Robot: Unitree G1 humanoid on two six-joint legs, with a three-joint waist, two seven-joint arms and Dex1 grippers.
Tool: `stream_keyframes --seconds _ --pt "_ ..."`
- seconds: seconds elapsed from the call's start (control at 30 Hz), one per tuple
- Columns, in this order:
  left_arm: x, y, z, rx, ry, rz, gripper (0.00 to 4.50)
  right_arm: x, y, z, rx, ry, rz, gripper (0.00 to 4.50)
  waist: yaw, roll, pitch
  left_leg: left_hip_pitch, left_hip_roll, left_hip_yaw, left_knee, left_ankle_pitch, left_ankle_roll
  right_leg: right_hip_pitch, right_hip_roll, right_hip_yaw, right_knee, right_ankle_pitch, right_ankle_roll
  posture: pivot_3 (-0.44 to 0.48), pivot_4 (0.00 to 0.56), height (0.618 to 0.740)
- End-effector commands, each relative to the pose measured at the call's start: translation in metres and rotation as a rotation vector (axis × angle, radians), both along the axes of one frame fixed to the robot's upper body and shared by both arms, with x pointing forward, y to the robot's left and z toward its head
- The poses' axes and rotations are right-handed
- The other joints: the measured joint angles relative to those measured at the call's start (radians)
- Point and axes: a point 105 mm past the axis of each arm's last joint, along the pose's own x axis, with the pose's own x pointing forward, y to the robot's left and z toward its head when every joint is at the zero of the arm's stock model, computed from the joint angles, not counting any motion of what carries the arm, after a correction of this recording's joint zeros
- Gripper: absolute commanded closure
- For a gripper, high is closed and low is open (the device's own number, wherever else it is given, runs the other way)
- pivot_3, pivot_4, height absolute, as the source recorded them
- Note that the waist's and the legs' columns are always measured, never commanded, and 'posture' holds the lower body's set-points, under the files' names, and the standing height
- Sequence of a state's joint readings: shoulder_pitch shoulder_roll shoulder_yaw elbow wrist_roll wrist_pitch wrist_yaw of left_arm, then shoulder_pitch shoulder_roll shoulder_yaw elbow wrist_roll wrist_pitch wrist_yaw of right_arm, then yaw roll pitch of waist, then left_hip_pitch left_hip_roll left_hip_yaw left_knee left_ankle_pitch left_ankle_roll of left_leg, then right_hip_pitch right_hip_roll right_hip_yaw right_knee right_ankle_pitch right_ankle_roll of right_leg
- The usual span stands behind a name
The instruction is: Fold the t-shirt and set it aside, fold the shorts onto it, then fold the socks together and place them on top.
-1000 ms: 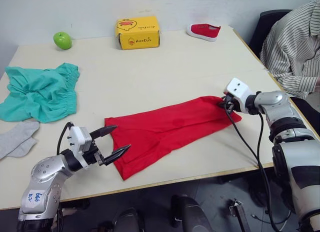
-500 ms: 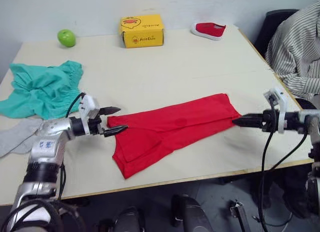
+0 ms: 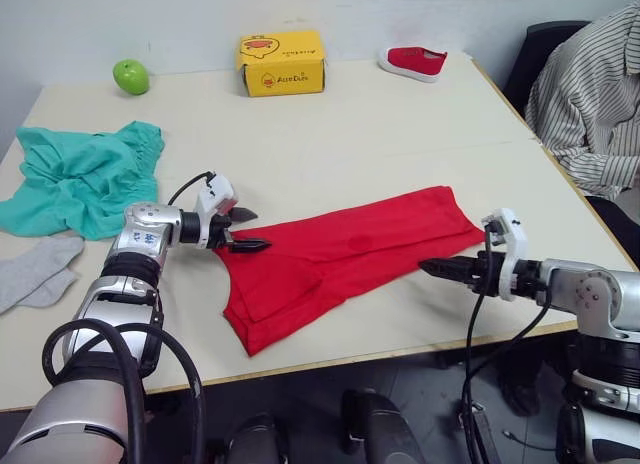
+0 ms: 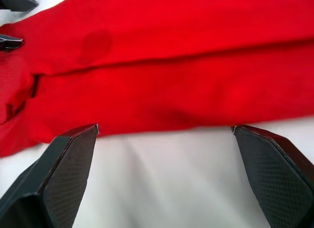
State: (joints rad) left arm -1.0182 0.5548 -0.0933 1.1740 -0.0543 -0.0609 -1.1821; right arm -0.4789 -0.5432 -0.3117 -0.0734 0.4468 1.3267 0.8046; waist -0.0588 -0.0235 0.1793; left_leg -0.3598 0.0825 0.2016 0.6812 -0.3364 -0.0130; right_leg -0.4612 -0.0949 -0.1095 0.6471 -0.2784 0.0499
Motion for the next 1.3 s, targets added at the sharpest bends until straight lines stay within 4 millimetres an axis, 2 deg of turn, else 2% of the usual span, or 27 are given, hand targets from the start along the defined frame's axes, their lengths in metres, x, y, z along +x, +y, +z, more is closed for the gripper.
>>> stream_keyframes --seconds 0.03,0.07,0.1,0.47,0.5,0.67,0.9,1.03,1.17,1.23,1.27,1.3 --pt "-0.006 -0.005 -0.012 0.013 0.048 -0.045 0.38 0.015 0.016 -0.010 -0.020 -0.016 -0.010 0.20 -0.001 -0.001 -0.001 0.000 0.000 0.000 0.000 0.000 0.000 0.000 0.000 0.000 0.001 0.000 0.000 0.000 0.150 0.740" --pt "-0.007 -0.005 -0.012 0.011 0.045 -0.049 0.53 0.017 0.016 -0.010 -0.025 -0.021 -0.019 0.40 0.000 -0.001 -0.001 0.001 0.000 0.000 0.001 0.000 0.000 0.000 0.000 0.000 0.001 0.000 0.000 0.000 0.150 0.740" --pt "-0.008 -0.005 -0.011 -0.003 0.049 -0.060 0.86 0.019 0.016 -0.010 -0.030 -0.032 -0.024 0.64 0.001 -0.001 -0.001 0.001 0.000 0.000 0.001 0.000 0.000 0.000 0.000 0.000 0.001 0.000 0.000 0.000 0.150 0.740" --pt "-0.024 0.009 -0.012 -0.082 0.021 -0.033 4.33 0.026 0.004 -0.009 -0.081 -0.054 -0.026 4.43 -0.002 -0.002 -0.001 0.000 0.000 0.000 0.000 0.000 0.001 0.000 0.000 0.001 0.001 0.000 0.000 0.000 0.150 0.740" --pt "-0.030 0.010 -0.013 -0.095 0.022 -0.026 4.46 0.029 0.000 -0.008 -0.104 -0.062 -0.029 4.50 -0.004 -0.001 -0.001 0.000 0.000 0.001 0.000 0.000 0.001 0.000 0.000 0.001 0.001 0.000 0.000 0.000 0.150 0.740" --pt "-0.069 0.001 -0.012 -0.160 0.015 0.037 4.46 0.057 -0.014 0.000 -0.234 -0.132 -0.005 4.50 -0.011 -0.001 -0.001 0.001 -0.001 0.001 0.000 0.000 0.002 0.000 -0.002 0.003 0.001 0.000 0.000 0.000 0.150 0.740" --pt "-0.115 -0.014 -0.017 -0.198 -0.023 0.215 4.46 0.101 -0.002 0.012 -0.342 -0.248 0.054 4.50 -0.019 0.000 0.000 0.001 0.000 0.001 0.001 0.001 0.002 0.000 -0.002 0.007 0.002 0.001 0.001 0.000 0.150 0.740" --pt "-0.140 -0.026 -0.020 -0.193 -0.028 0.266 4.46 0.112 0.010 0.019 -0.351 -0.308 0.097 4.50 -0.023 0.000 0.000 0.001 0.000 0.001 0.000 0.001 0.001 0.000 -0.002 0.011 0.000 0.001 0.001 0.000 0.150 0.740" --pt "-0.148 -0.025 -0.017 -0.251 -0.003 0.327 4.46 0.116 0.012 0.025 -0.330 -0.322 0.107 4.50 -0.024 0.000 0.000 0.001 0.000 0.001 0.000 0.001 0.001 0.000 -0.002 0.012 0.001 0.001 0.001 0.000 0.150 0.740" --pt "-0.144 -0.020 -0.012 -0.258 -0.002 0.338 4.01 0.111 0.010 0.025 -0.295 -0.279 0.138 4.50 -0.023 0.000 0.000 0.001 0.000 0.000 0.000 0.001 0.001 0.000 -0.003 0.012 0.001 0.001 0.001 0.000 0.150 0.740" --pt "-0.141 -0.017 -0.008 -0.258 0.000 0.331 3.83 0.106 0.009 0.024 -0.282 -0.258 0.174 4.05 -0.023 0.000 0.000 0.001 0.000 0.000 0.000 0.001 0.001 0.000 -0.003 0.012 0.001 0.001 0.001 0.000 0.150 0.740" --pt "-0.137 -0.014 -0.002 -0.264 -0.006 0.321 3.54 0.100 0.008 0.023 -0.275 -0.242 0.210 3.81 -0.021 0.001 0.000 0.001 0.000 0.000 0.000 0.001 0.001 0.000 -0.003 0.012 0.001 0.001 0.001 0.000 0.150 0.740"
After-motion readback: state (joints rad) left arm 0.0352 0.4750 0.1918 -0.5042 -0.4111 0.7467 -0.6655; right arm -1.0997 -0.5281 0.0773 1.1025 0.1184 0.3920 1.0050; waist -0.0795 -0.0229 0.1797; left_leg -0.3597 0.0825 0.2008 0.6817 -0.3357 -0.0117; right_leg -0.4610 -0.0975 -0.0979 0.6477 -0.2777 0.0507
